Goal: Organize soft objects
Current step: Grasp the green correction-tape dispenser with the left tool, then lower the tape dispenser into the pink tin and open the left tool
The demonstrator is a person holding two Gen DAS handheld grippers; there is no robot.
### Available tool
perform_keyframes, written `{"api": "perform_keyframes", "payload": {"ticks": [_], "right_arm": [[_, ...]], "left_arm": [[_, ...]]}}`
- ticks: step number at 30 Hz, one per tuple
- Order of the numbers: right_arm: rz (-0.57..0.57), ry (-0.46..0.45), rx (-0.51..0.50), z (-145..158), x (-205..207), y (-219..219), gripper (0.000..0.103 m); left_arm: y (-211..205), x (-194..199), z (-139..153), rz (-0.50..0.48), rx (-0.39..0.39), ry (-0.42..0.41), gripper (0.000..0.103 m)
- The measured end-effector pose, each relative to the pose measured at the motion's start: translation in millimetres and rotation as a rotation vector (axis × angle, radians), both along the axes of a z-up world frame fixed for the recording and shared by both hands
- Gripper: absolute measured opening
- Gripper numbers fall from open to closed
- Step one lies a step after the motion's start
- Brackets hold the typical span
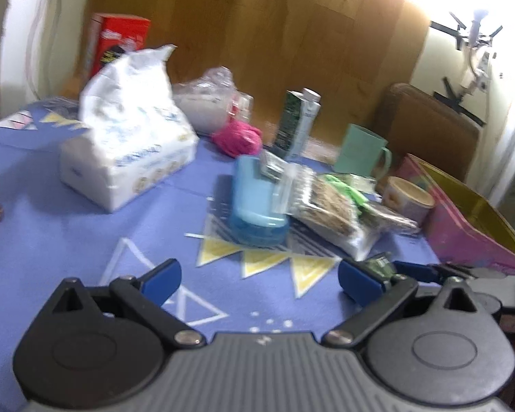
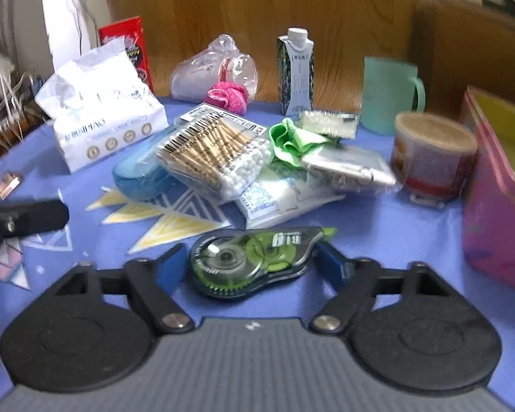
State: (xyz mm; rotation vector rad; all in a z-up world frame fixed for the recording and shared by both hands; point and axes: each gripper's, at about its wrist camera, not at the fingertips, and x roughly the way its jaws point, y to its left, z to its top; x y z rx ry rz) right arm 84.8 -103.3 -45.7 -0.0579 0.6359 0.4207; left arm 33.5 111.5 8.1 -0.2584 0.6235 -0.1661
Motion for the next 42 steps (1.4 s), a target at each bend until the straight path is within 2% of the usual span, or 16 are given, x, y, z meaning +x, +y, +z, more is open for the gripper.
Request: {"api": "perform_keyframes", "payload": {"ticks": [5,9,12,13,14,15,16,18,20,26,29,32,34,36,39,42], "right_arm": [[0.037,0.007,0.060,0.3,-20.3,-33.7,0.079],[0.086,-0.039,0.007,-3.4,-58.1,-53.2,0.080],[0.081,-0.062,-0.002,-7.7,-79.3,-66.4,0.080],[0.078,-0.066,0.004,-8.4,-81.6,-68.7,0.080],[0.076,-0.069,0.015,-9.4,-84.0,-71.1,0.080],[0.077,-0.079,0.023,-10.4,-85.8,-72.7,0.080],[0.078,-0.089,0.030,-11.2,-86.5,-73.9,0.080],[0.067,-0.122,0.053,-9.2,-87.6,-78.6,0.079],[0.052,-0.188,0.055,-2.5,-86.4,-85.9,0.078],[-0.044,-0.349,0.097,25.4,-78.1,-131.2,0.078],[-0.115,-0.418,0.095,38.3,-65.2,-159.7,0.078],[-0.186,-0.437,0.099,43.4,-45.0,-189.0,0.078],[-0.234,-0.436,0.076,40.5,-32.1,-201.1,0.079],[-0.276,-0.422,0.059,35.4,-19.1,-212.1,0.079],[-0.321,-0.380,0.059,27.2,-3.2,-221.8,0.080],[-0.349,-0.380,0.080,24.7,-5.0,-226.2,0.087]], "left_arm": [[-25.9,17.2,-4.0,-0.214,-0.092,0.062,0.091],[-69.5,26.9,-10.1,-0.438,-0.125,0.129,0.087],[-106.4,29.6,-18.2,-0.535,-0.084,0.178,0.079],[-118.4,26.4,-16.9,-0.547,-0.033,0.164,0.070],[-126.8,25.0,-17.0,-0.572,-0.014,0.170,0.065],[-133.7,23.9,-16.6,-0.599,-0.021,0.181,0.055],[-141.0,24.0,-16.5,-0.615,-0.023,0.203,0.054],[-153.1,24.8,-11.8,-0.628,0.011,0.200,0.052],[-163.8,29.9,-0.2,-0.633,0.003,0.181,0.052],[-220.7,51.9,49.6,-0.681,0.068,0.038,0.052],[-257.5,73.0,63.1,-0.697,0.080,-0.014,0.054],[-289.3,98.4,60.8,-0.690,0.075,-0.018,0.059],[-305.2,110.4,54.0,-0.669,0.083,-0.008,0.066],[-312.9,114.9,47.1,-0.653,0.103,-0.003,0.069],[-313.1,112.7,42.2,-0.619,0.129,-0.017,0.079],[-301.0,106.2,47.2,-0.606,0.120,-0.050,0.080]]}}
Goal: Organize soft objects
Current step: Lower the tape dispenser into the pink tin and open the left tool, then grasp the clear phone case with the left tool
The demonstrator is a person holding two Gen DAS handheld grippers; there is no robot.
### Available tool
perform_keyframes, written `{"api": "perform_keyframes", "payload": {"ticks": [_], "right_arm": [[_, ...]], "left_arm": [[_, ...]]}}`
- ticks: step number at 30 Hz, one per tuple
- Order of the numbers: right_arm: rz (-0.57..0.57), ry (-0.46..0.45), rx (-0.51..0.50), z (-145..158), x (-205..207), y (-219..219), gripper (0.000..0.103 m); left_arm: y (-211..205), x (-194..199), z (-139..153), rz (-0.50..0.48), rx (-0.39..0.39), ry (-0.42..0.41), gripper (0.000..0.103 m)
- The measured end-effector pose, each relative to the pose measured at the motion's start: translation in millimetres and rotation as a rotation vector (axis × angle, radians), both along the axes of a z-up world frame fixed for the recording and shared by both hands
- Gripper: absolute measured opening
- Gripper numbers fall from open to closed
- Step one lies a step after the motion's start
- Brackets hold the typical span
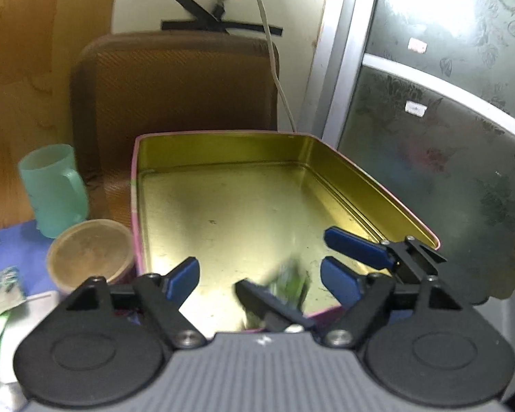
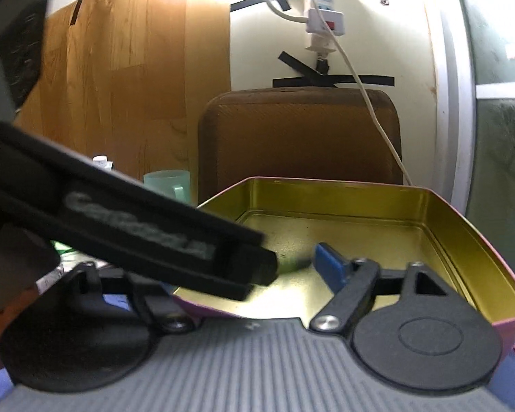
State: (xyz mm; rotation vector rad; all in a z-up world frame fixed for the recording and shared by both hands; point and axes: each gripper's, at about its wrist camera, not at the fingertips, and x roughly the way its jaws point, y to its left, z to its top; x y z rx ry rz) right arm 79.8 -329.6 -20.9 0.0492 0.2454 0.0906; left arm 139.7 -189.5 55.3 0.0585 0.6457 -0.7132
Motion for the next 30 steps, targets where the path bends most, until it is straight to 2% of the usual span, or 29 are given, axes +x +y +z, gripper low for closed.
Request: {"api": "perform_keyframes", "payload": {"ticks": [3,5,7,8,9,12,14,17,23,25,26,27,30], "right_arm": [[0.002,-0.027,0.025,4.8,-8.7,3.2,0.086],[0.011,-0.042,0.040,9.7,-21.9,8.1,0.085],[0.077,-0.058,0.045,13.6,-31.4,21.7,0.073],[0.105,-0.062,0.027,14.8,-35.5,32.2,0.064],[0.134,-0.060,0.009,15.5,-36.1,41.9,0.059],[0.256,-0.010,-0.020,14.6,-30.8,77.7,0.055],[0.299,0.016,-0.088,10.5,-21.4,103.8,0.055],[0.364,0.047,-0.233,3.0,-2.5,141.6,0.054],[0.386,0.094,-0.404,-10.6,36.9,185.2,0.053],[0.383,0.115,-0.437,-14.8,44.6,190.7,0.038],[0.379,0.132,-0.450,-16.6,47.9,191.8,0.036],[0.374,0.143,-0.447,-16.9,47.2,190.6,0.032],[0.377,0.158,-0.382,-11.4,25.5,178.9,0.028]], "left_arm": [[25.9,-11.3,8.8,0.017,-0.038,-0.033,0.083],[55.0,-23.6,13.6,0.022,-0.087,-0.053,0.089],[90.6,-36.8,15.8,0.049,-0.126,-0.076,0.090],[108.1,-41.8,16.0,0.068,-0.133,-0.088,0.090],[127.7,-47.0,15.0,0.095,-0.141,-0.101,0.090],[181.0,-55.7,7.5,0.203,-0.147,-0.097,0.090],[212.0,-57.7,-1.5,0.268,-0.140,-0.068,0.090],[247.6,-61.5,-13.5,0.317,-0.177,-0.015,0.090],[274.0,-66.3,-26.1,0.346,-0.242,0.021,0.090],[275.2,-66.6,-25.7,0.334,-0.255,0.019,0.090],[274.8,-67.9,-25.9,0.324,-0.258,0.013,0.090],[274.0,-69.3,-25.2,0.313,-0.260,0.007,0.090],[269.4,-75.1,-26.0,0.269,-0.266,-0.006,0.090]]}}
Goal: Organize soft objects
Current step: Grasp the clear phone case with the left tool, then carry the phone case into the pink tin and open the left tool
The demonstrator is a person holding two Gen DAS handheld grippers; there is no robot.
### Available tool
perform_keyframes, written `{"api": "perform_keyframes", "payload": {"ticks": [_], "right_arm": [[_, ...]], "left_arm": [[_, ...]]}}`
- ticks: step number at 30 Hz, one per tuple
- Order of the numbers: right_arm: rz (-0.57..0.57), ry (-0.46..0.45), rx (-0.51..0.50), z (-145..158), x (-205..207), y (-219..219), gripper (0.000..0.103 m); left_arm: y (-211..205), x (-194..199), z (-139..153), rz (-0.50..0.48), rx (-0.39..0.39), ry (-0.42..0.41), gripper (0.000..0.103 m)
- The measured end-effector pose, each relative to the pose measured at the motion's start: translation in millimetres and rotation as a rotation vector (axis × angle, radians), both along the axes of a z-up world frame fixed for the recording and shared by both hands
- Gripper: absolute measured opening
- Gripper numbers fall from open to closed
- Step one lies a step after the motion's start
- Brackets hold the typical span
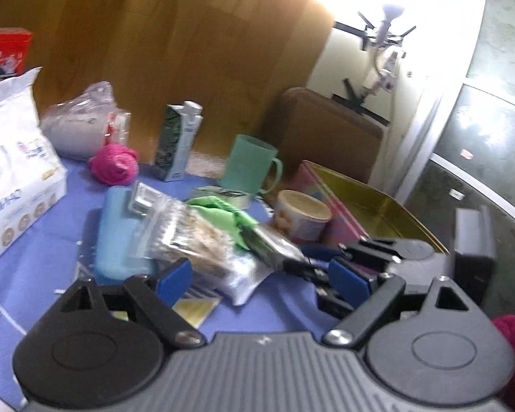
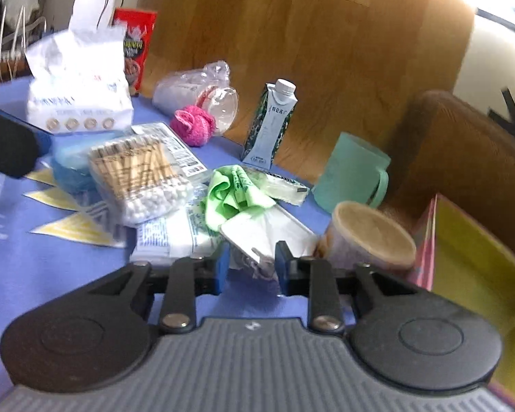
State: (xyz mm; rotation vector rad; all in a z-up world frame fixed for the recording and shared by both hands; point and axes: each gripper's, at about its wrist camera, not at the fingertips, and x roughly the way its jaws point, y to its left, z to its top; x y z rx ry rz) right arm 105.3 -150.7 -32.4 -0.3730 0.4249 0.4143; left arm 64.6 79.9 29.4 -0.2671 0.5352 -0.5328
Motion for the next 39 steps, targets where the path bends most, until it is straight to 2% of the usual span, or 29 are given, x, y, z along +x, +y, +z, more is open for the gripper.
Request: {"api": "perform_keyframes", "payload": {"ticks": [4,7,12,13,15,20,23,26,29,32,34,35,36,37,39], "right_arm": [[-0.020,0.004,0.054,2.8,-51.0,-13.7,0.028],[-0.022,0.017,0.088,1.4,-94.8,-30.3,0.028],[-0.067,0.040,0.055,-19.9,-147.5,-49.8,0.031],[-0.078,0.048,0.058,-23.8,-152.0,-52.7,0.034],[-0.096,0.048,0.080,-25.9,-157.3,-55.9,0.049],[-0.093,0.070,0.235,-18.4,-161.8,-68.9,0.056],[-0.099,0.055,0.262,-17.2,-161.7,-73.7,0.069],[-0.101,0.045,0.269,-18.5,-158.7,-76.0,0.074],[-0.087,0.068,0.252,-23.2,-147.6,-76.1,0.075],[-0.091,0.103,0.235,-30.1,-137.7,-79.0,0.076],[-0.096,0.131,0.241,-34.1,-130.5,-81.9,0.075],[-0.096,0.151,0.254,-36.8,-126.4,-83.7,0.075],[-0.091,0.145,0.268,-37.4,-126.5,-84.7,0.064],[-0.077,0.140,0.267,-37.0,-126.1,-84.0,0.060],[-0.078,0.133,0.281,-35.9,-125.0,-83.5,0.060]], "left_arm": [[-16.4,4.0,-4.3,-0.073,-0.015,0.019,0.090],[-36.1,6.1,-9.7,-0.130,0.004,0.047,0.090],[-61.5,-5.2,-14.0,-0.197,0.019,0.061,0.090],[-65.3,-7.9,-14.8,-0.203,0.022,0.068,0.091],[-70.5,-12.5,-16.1,-0.213,0.025,0.086,0.091],[-73.0,-27.3,-12.7,-0.201,0.055,0.113,0.092],[-73.0,-31.2,-12.0,-0.208,0.054,0.128,0.094],[-79.6,-26.2,-14.9,-0.220,0.052,0.159,0.093],[-92.9,-18.8,-20.6,-0.263,0.052,0.203,0.088],[-109.0,-13.5,-24.2,-0.306,0.063,0.226,0.074],[-121.5,-8.2,-30.9,-0.330,0.084,0.264,0.054],[-128.1,-4.4,-36.7,-0.338,0.107,0.293,0.048],[-131.4,-3.7,-39.6,-0.337,0.113,0.287,0.043],[-133.1,-4.6,-38.7,-0.337,0.123,0.272,0.042],[-133.4,-5.1,-30.8,-0.341,0.125,0.240,0.040]]}}
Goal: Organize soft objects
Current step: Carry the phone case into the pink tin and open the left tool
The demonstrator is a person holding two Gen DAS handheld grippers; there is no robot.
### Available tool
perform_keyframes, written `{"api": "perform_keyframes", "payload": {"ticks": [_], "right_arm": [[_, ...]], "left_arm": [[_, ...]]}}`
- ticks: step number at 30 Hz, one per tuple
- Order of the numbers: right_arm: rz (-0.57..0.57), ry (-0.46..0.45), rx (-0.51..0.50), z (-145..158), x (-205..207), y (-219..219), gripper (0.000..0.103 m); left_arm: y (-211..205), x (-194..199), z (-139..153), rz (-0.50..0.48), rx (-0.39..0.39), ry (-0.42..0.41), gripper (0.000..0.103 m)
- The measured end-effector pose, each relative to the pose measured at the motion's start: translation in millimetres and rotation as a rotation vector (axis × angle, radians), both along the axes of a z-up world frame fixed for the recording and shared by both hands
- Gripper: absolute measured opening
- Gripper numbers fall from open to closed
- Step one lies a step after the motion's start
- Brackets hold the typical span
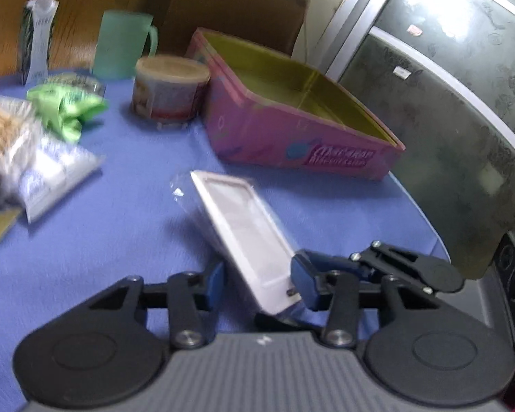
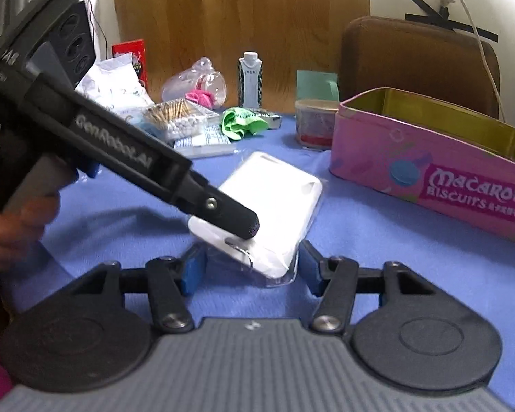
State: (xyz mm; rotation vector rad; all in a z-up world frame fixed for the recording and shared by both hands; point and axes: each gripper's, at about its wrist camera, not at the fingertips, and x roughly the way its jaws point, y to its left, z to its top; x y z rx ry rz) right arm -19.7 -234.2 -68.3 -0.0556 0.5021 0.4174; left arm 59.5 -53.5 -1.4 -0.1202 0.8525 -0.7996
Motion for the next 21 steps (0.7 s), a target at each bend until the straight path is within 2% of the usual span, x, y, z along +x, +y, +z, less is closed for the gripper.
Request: {"api": "perform_keyframes", "payload": {"ticks": [2,5,8,11,13,17,21], "right_arm": [[-0.006,-0.024,0.029,2.2,-0.6,-2.7,0.059],[-0.042,-0.135,0.056,18.8,-3.6,-9.4,0.059],[-0.097,-0.246,0.083,38.1,2.8,-22.0,0.059],[-0.156,-0.291,0.082,50.4,24.8,-35.1,0.059],[-0.188,-0.294,0.085,52.2,44.8,-46.2,0.059],[-0.251,-0.209,0.139,47.8,90.8,-71.0,0.059],[-0.305,-0.196,0.133,39.4,114.3,-76.9,0.062]], "left_arm": [[0.1,0.2,15.3,-0.012,-0.027,-0.048,0.040],[-10.0,4.5,44.9,-0.037,-0.056,-0.161,0.040],[-37.5,16.7,69.0,-0.050,-0.036,-0.260,0.042],[-73.4,39.6,76.6,-0.041,0.011,-0.331,0.043],[-92.6,60.2,72.9,-0.032,0.035,-0.321,0.043],[-120.3,93.7,59.4,0.004,0.073,-0.286,0.043],[-136.2,105.3,51.6,0.040,0.110,-0.320,0.055]]}}
